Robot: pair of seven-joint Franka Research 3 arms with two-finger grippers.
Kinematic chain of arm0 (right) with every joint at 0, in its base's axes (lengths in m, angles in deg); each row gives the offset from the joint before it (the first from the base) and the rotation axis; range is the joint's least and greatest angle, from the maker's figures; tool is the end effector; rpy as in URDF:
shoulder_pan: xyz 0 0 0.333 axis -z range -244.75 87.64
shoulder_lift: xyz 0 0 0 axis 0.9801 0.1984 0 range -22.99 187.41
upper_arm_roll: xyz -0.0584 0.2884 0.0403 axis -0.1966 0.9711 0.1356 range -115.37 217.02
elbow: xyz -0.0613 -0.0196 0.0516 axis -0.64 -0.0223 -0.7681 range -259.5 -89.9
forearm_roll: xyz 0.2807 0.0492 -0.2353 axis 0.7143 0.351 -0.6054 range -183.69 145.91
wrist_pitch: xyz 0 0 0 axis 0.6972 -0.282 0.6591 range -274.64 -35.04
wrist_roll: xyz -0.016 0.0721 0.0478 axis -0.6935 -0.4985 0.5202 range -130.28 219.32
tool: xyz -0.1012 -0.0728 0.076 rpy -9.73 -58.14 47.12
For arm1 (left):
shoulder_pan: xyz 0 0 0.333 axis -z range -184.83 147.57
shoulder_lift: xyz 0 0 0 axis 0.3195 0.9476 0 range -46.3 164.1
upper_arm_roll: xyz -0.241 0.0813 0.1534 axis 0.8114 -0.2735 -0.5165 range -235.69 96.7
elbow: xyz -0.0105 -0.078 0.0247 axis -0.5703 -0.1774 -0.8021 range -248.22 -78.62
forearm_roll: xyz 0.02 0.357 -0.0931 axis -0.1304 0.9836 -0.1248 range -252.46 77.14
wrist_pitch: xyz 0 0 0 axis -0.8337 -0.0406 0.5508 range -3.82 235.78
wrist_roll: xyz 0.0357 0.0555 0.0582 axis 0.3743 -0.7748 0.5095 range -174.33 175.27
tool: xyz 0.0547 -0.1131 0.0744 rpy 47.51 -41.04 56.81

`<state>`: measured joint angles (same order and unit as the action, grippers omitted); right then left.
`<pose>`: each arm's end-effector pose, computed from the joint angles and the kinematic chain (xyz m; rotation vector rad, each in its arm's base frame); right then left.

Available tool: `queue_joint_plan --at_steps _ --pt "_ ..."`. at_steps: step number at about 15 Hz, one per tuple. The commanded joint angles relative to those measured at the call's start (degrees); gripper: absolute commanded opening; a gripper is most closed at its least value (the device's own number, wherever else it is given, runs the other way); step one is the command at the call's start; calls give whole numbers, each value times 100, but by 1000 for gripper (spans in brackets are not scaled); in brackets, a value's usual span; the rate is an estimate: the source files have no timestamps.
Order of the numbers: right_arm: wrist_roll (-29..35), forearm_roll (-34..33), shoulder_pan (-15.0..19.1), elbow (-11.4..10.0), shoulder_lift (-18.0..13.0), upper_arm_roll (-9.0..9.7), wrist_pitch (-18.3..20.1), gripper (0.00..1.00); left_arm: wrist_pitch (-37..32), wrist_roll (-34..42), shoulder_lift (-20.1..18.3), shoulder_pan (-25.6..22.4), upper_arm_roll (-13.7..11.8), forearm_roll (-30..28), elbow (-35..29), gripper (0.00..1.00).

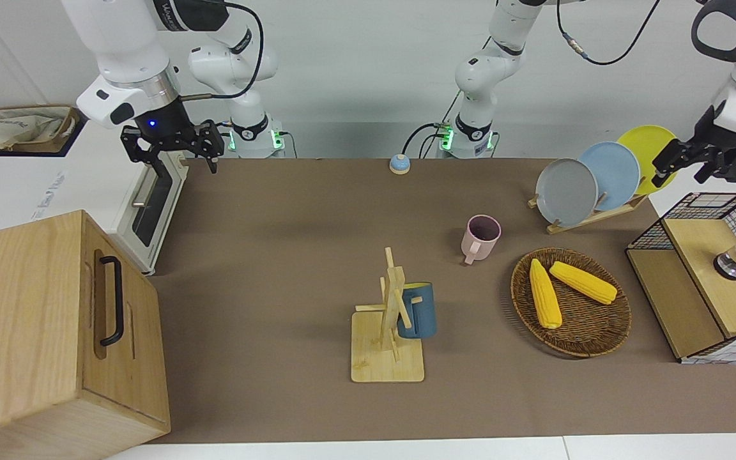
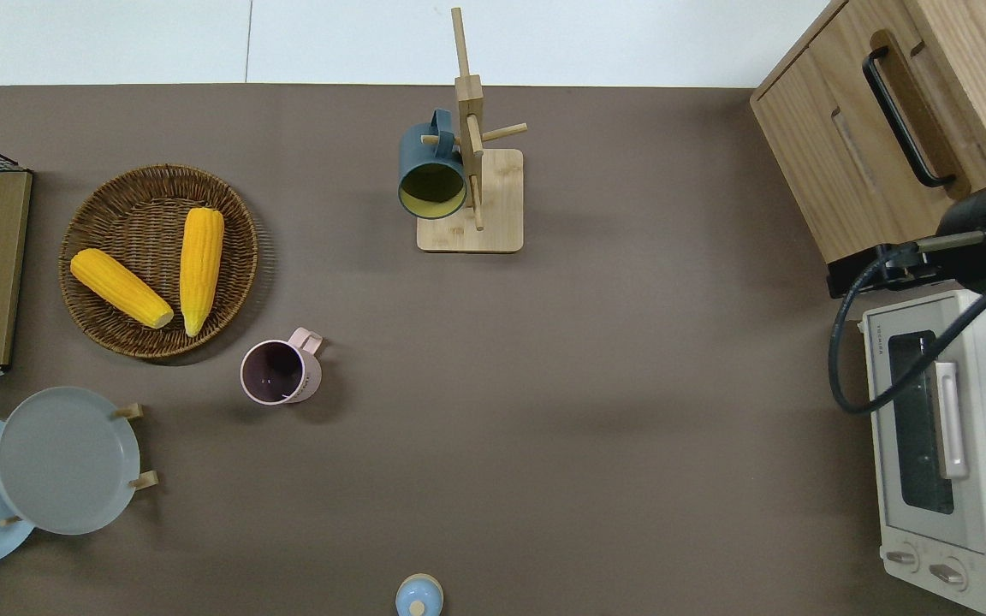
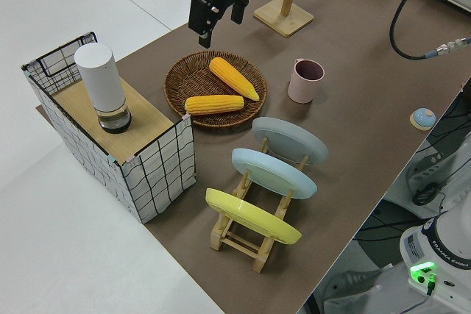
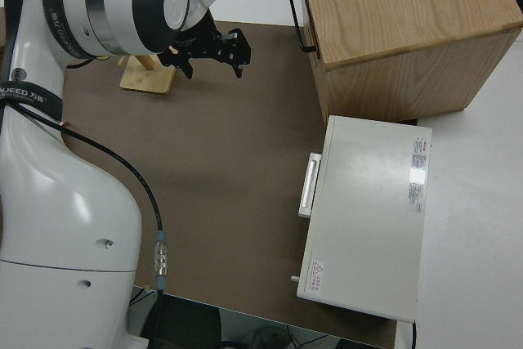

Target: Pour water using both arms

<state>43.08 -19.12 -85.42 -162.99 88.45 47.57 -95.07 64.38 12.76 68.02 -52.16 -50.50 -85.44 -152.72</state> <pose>0.5527 0.0360 0.5794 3.1280 0.1378 -0.0212 0.5597 0.1653 0.5603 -3.1351 -0.0688 -0.1102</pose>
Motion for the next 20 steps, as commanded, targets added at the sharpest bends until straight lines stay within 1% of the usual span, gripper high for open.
queue_joint_plan --at_steps 1,4,5,6,8,10,11,12,13,15,17,20 --pt "57 93 1 -11 -36 -8 6 987 -173 -78 -59 284 192 16 -32 998" --pt "57 93 1 -2 -36 -17 6 987 -234 -95 -59 828 35 7 -32 998" --pt "57 93 1 -2 -36 -8 6 987 -243 -104 -59 1065 -105 7 -32 998" --pt "57 93 1 -2 -36 -8 6 987 -243 -113 -59 1346 -333 7 -32 998" --pt "57 93 1 -11 -36 -8 6 987 -261 -217 -68 2074 -1000 7 -23 998" --pt "57 93 1 -2 -36 -17 6 987 -287 -306 -86 2961 -1799 16 -23 998" --pt "57 93 1 -2 -36 -17 6 987 -287 -298 -121 3314 -2142 7 -23 998" --pt "57 93 1 -2 -36 -8 6 987 -287 -306 -156 3613 -2389 7 -32 998" --pt "57 93 1 -2 -36 -8 6 987 -305 -315 -156 3782 -2487 -11 -32 998" --pt "57 93 1 -2 -36 -17 6 987 -340 -411 -156 3906 -2497 -46 -32 998" --pt "57 93 1 -11 -36 -17 6 987 -392 -543 -165 3933 -2427 -63 -32 998" --pt "57 93 1 -2 -36 -8 6 987 -401 -526 -165 3915 -2374 -81 -32 998"
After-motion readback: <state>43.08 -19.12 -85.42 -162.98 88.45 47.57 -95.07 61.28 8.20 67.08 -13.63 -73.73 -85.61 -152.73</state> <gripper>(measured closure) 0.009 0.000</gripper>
